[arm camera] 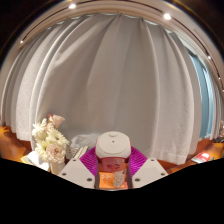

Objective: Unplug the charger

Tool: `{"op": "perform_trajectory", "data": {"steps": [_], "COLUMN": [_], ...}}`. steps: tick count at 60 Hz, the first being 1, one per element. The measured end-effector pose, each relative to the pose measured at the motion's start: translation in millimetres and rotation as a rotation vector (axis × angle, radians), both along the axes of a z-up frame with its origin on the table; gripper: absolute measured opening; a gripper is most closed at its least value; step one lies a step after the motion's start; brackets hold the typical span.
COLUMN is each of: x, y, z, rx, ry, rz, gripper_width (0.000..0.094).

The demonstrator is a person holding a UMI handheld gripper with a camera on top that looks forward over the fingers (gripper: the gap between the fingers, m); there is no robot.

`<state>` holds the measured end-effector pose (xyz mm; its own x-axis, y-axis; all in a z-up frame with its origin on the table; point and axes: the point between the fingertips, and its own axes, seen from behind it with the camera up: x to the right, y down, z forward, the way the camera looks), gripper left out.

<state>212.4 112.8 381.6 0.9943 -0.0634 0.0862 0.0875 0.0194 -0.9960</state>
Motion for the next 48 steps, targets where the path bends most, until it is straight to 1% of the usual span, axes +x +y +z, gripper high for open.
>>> {"op": "perform_trajectory", "data": {"steps": [4,8,9,10,13,18,22,30,31,33,34,37,41,47,48], "x": [14,35,51,58,82,120,147,181,183,182,180,184,190,192,193], "y": [6,4,-5,-10,-18,-33,-49,-69,-69,-81,-73,-77,-80,-91,-91], "z": [33,32,30,10,-26,-96,-167,-267,-278,-308,-294,-317,-342,-368,-365], "rx": [0.005,-0.04,-0.05,-0.068,-0.137,-0.276,-0.398,-0.561,-0.572,-0.6,-0.64,-0.644,-0.678,-0.731,-0.732], "ry": [0.031,0.04,0.037,0.034,0.024,0.037,0.049,0.059,0.071,0.097,0.124,0.137,0.147,0.167,0.17], "rz": [0.009,0.004,-0.001,-0.01,-0.041,-0.075,-0.092,-0.097,-0.091,-0.07,-0.074,-0.053,-0.053,-0.037,-0.033], "gripper_width": [0.0384,0.0386,0.0385,0.0385,0.0387,0.0385,0.0388,0.0388,0.0403,0.0404,0.0404,0.0404,0.0416,0.0429,0.0434]}}
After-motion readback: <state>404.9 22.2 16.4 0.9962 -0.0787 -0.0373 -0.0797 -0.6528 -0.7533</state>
